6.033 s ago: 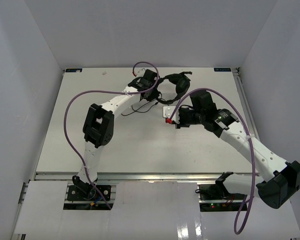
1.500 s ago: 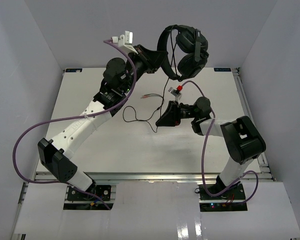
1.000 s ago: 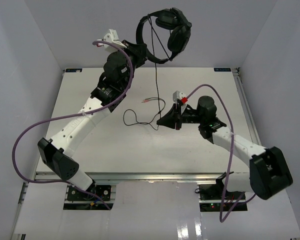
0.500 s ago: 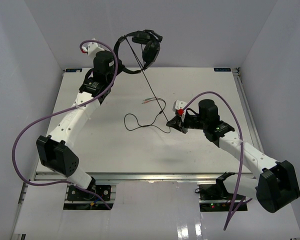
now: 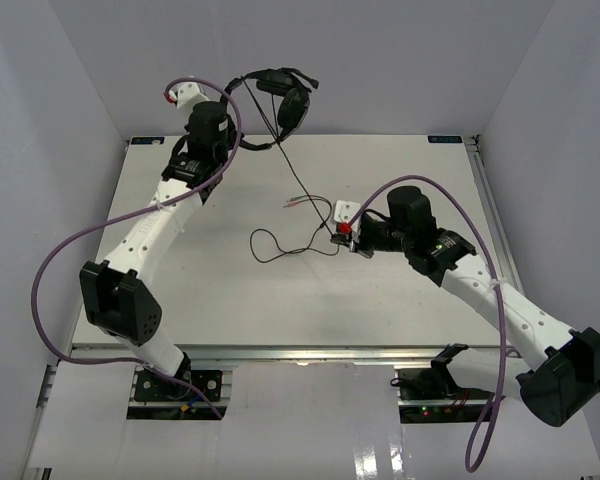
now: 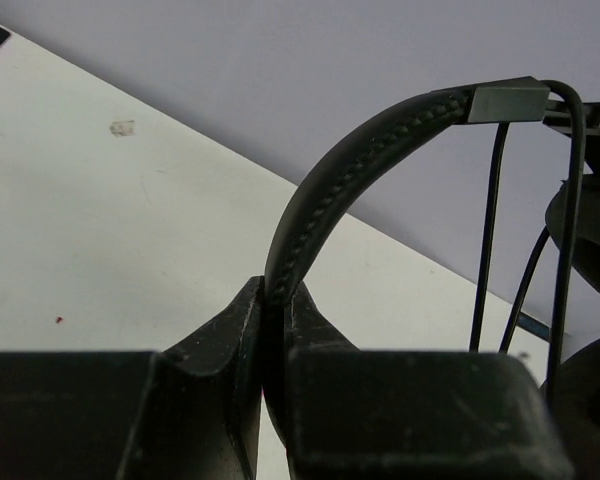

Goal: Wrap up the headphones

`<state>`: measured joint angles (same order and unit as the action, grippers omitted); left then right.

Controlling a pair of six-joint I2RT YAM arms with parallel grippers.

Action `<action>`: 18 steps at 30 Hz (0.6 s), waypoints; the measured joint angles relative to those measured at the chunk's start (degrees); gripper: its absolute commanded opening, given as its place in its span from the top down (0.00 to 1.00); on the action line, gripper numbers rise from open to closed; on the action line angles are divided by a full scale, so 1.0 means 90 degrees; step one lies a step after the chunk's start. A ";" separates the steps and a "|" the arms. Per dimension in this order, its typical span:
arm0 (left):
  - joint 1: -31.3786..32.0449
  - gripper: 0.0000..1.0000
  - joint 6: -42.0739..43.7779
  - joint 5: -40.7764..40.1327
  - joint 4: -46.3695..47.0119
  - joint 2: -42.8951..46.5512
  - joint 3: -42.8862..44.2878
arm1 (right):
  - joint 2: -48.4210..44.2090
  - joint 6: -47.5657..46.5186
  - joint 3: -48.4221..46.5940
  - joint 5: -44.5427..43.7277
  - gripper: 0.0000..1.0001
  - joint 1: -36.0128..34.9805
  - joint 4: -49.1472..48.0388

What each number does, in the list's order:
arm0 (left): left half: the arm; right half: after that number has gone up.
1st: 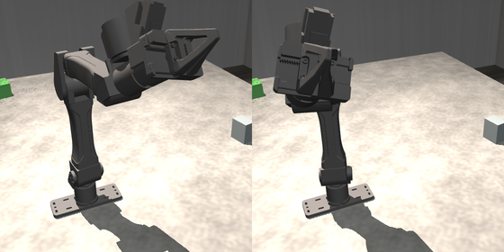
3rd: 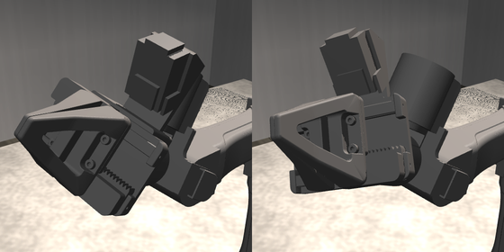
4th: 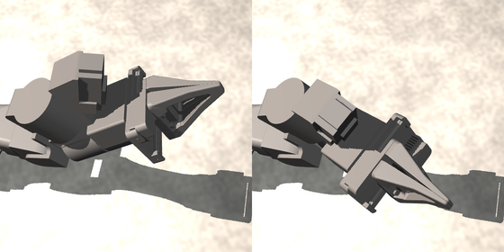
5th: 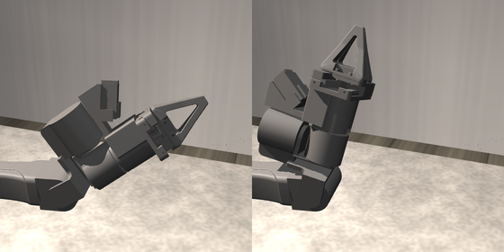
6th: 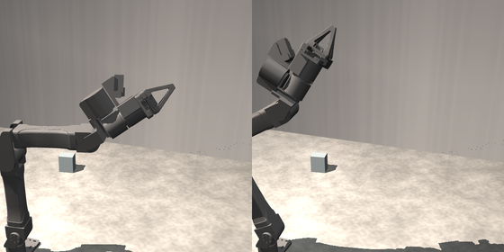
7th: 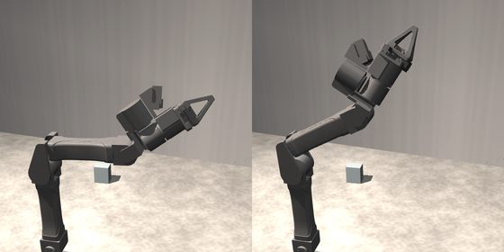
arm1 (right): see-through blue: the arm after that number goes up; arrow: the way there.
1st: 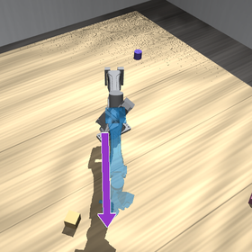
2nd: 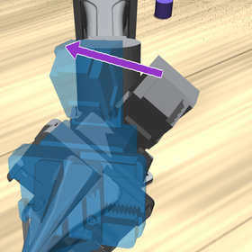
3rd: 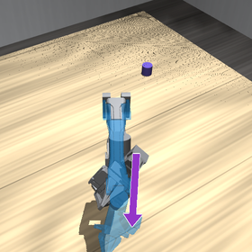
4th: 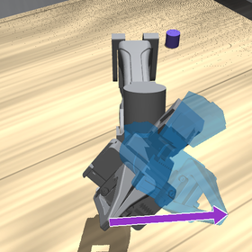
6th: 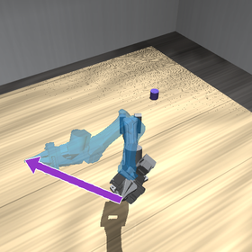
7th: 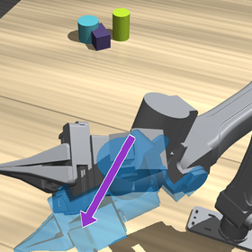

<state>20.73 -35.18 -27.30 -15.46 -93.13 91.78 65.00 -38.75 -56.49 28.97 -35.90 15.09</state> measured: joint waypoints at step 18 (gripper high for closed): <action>0.1167 1.00 0.3280 0.0844 0.1252 -0.0574 -0.2846 | 0.0620 -0.1809 -0.1306 -0.3110 0.92 -0.0479 0.0353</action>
<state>31.23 -5.66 -19.70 -4.19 -98.30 66.17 70.57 -55.03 -68.24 0.98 -40.21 18.27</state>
